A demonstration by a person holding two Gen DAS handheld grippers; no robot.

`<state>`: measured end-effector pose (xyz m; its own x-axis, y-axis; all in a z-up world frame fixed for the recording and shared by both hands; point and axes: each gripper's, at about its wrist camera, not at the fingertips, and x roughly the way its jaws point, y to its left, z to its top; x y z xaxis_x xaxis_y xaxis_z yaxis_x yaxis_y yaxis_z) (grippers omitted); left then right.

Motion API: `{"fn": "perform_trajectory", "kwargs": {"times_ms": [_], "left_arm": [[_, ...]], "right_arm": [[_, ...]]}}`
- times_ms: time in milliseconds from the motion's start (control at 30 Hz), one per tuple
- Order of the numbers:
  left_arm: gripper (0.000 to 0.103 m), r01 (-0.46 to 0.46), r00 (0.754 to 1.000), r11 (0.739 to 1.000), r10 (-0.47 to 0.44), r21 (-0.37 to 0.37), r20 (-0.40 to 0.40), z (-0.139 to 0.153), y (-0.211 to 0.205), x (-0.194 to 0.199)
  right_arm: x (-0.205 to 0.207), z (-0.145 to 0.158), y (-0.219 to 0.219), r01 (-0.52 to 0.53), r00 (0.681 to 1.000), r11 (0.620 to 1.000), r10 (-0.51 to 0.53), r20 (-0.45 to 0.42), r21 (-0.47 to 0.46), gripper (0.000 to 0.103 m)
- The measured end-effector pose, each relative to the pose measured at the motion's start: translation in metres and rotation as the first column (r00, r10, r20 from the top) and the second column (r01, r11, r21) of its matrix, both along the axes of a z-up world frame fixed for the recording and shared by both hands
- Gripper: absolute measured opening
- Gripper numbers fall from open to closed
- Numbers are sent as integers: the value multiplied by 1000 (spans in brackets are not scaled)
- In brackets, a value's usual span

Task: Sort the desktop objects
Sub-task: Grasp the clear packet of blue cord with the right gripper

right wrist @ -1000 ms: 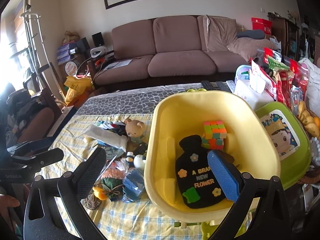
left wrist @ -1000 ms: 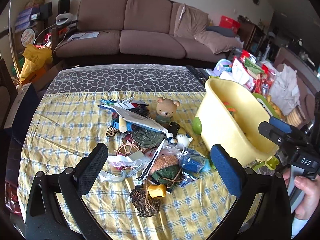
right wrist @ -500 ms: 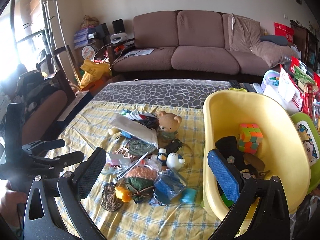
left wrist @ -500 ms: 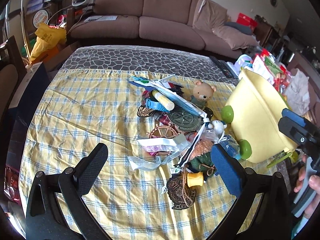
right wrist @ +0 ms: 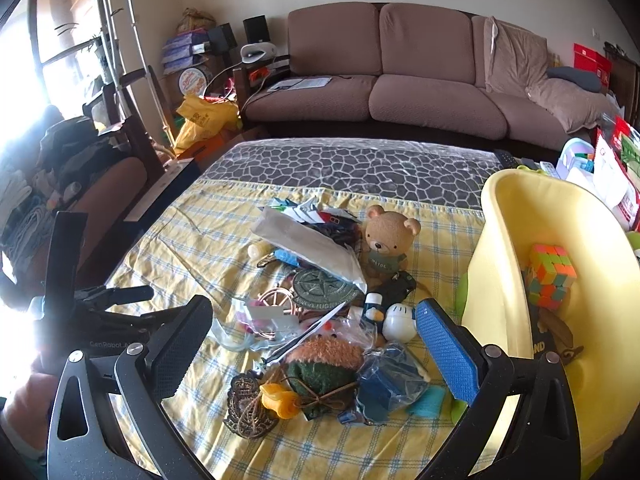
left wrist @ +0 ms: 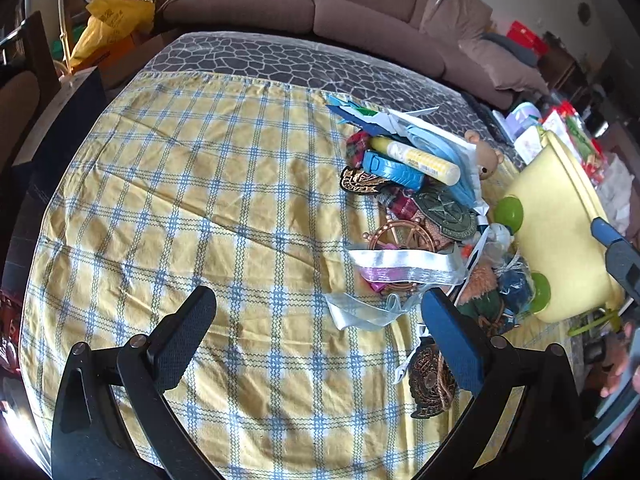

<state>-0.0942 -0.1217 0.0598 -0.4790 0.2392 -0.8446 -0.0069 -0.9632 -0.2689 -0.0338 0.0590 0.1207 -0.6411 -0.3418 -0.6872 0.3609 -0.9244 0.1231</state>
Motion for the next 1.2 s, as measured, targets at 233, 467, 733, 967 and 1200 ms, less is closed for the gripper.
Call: {"fn": "perform_trajectory", "kwargs": {"times_ms": [233, 467, 733, 967, 1200], "left_arm": [[103, 42, 999, 999, -42, -15, 30, -15, 1, -5], [103, 64, 998, 998, -64, 0, 24, -16, 7, -8], [103, 23, 999, 993, -25, 114, 19, -9, -3, -21], [103, -10, 1000, 987, 9, 160, 4, -2, -7, -36], [102, -33, 999, 956, 28, 291, 19, -4, -11, -63]], "right_arm": [[-10, -8, -5, -3, 999, 998, 5, 34, -60, 102], [-21, -16, -5, 16, 998, 991, -7, 64, -132, 102], [-31, -30, -13, 17, 996, 991, -5, 90, -136, 93], [-43, -42, -20, 25, 998, 996, -19, 67, -82, 70], [-58, -60, -37, 7, 1000, 997, -8, 7, 78, 61]]}}
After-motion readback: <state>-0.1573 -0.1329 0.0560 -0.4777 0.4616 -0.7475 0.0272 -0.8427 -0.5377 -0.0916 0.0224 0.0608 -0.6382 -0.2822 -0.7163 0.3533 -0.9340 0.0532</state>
